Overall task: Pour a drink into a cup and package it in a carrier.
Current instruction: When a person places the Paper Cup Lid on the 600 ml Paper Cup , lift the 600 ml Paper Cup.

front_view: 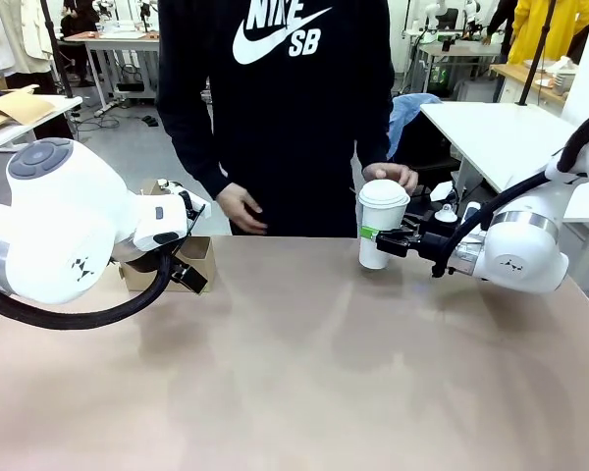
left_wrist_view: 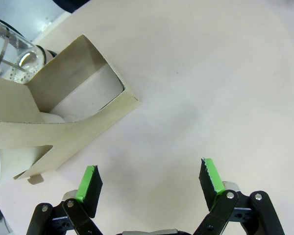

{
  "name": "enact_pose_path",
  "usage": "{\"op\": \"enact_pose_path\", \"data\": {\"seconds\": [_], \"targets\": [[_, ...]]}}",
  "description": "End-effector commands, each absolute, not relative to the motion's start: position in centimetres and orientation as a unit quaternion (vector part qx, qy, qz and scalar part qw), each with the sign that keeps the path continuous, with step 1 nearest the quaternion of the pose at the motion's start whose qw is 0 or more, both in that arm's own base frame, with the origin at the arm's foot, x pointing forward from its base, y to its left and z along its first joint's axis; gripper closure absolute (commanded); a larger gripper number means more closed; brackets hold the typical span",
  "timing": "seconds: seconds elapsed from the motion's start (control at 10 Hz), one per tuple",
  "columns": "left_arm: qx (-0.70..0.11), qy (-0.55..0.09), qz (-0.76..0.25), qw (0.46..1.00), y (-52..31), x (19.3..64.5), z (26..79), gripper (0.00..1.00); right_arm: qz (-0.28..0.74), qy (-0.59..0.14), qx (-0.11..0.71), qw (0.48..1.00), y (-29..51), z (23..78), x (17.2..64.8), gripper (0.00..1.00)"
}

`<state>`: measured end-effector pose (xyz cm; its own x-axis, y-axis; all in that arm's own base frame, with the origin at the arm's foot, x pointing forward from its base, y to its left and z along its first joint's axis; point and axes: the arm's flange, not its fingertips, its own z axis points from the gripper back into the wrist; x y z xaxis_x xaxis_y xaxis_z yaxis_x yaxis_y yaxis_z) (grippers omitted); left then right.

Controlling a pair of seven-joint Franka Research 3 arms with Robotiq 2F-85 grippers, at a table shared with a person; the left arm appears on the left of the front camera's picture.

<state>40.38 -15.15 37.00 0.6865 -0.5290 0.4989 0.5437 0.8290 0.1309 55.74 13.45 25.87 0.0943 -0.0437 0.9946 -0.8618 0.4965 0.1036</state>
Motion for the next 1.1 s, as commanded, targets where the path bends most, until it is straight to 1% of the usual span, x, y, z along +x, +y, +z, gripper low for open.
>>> {"op": "enact_pose_path", "data": {"seconds": [0.0, 1.0], "targets": [[-0.014, -0.268, -0.292, 0.918, -15.14, 40.37, 37.02, 0.00, 0.324, -0.594, 0.384, 0.628, 13.66, 26.61, 55.73, 0.20], [-0.014, -0.268, -0.292, 0.918, -15.14, 40.37, 37.02, 0.00, 0.324, -0.594, 0.384, 0.628, 13.66, 26.61, 55.73, 0.20]]}}
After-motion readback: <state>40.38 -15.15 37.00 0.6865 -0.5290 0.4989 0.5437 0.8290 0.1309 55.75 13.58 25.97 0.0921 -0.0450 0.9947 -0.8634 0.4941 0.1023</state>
